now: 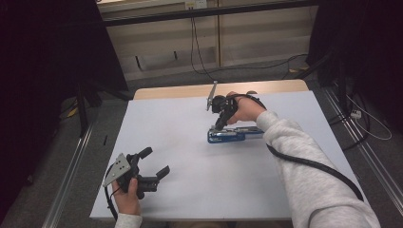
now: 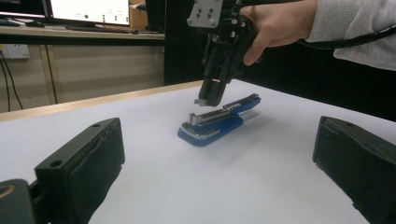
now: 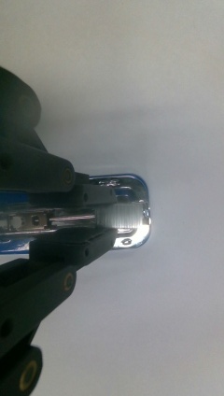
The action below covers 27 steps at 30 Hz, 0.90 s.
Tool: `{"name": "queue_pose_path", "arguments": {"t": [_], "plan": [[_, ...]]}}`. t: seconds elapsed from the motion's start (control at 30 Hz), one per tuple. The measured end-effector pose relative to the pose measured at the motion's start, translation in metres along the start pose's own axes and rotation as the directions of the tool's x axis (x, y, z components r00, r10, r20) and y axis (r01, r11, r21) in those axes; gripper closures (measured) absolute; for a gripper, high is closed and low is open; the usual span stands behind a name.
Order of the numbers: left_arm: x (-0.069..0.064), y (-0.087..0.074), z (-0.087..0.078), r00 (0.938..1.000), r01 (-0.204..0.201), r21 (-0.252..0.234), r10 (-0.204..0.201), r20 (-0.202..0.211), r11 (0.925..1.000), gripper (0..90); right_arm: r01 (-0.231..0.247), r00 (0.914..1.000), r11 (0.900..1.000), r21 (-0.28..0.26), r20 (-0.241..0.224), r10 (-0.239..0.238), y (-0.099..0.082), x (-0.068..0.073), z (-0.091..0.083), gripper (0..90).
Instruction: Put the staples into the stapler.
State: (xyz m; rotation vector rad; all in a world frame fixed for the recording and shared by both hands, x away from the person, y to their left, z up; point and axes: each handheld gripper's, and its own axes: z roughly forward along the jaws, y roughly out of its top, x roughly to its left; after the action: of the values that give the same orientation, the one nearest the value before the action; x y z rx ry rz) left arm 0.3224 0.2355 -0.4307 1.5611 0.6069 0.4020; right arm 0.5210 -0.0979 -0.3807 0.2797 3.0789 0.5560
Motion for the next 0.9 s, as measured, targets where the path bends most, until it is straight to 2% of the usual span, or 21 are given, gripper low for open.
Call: {"name": "queue_pose_path", "arguments": {"t": [0.27,0.33,0.37,0.43,0.47,0.53,0.7,0.77,0.9], "plan": [[0.0,0.0,0.001,1.0,0.0,-0.002,0.0,0.007,1.0,2.2,-0.003,1.0,1.0,0.006,0.002,0.003,-0.002,0.0,0.004,79.0],[-0.001,0.001,0.001,0.9998,-0.02,0.01,0.02,-0.009,0.9998,2.2,0.006,1.0,1.0,-0.002,-0.004,-0.006,-0.003,-0.001,0.005,78.9],[-0.002,0.001,0.001,0.9998,-0.018,0.01,0.018,-0.001,0.9998,2.1,-0.004,1.0,0.9999,0.009,0.006,0.004,-0.003,0.0,0.005,78.9],[-0.002,0.001,0.002,0.9998,-0.017,0.01,0.017,0.005,0.9998,2.2,-0.008,1.0,0.9999,0.011,-0.002,0.008,-0.003,0.0,0.006,78.9],[-0.002,0.001,0.002,0.9997,-0.024,0.015,0.024,0.004,0.9996,2.2,0.001,1.0,1.0,0.008,0.003,-0.001,-0.004,-0.001,0.007,78.9],[-0.002,0.001,0.002,0.9998,-0.019,0.008,0.019,0.008,0.9998,2.2,0.009,0.9999,1.0,0.002,-0.006,-0.009,-0.005,-0.002,0.008,78.9],[-0.003,0.002,0.001,0.9997,-0.022,0.003,0.022,0.01,0.9997,2.2,0.001,1.0,0.9999,0.011,0.004,-0.001,-0.005,-0.001,0.009,78.9],[-0.003,0.002,0.001,0.9997,-0.023,0.003,0.023,0.007,0.9997,2.2,-0.007,1.0,0.9998,0.016,-0.006,0.007,-0.004,0.0,0.009,78.9],[-0.003,0.002,0.001,0.9997,-0.02,0.003,0.02,0.011,0.9998,2.2,0.008,1.0,0.9997,0.021,-0.003,-0.008,-0.004,-0.001,0.011,78.9]]}}
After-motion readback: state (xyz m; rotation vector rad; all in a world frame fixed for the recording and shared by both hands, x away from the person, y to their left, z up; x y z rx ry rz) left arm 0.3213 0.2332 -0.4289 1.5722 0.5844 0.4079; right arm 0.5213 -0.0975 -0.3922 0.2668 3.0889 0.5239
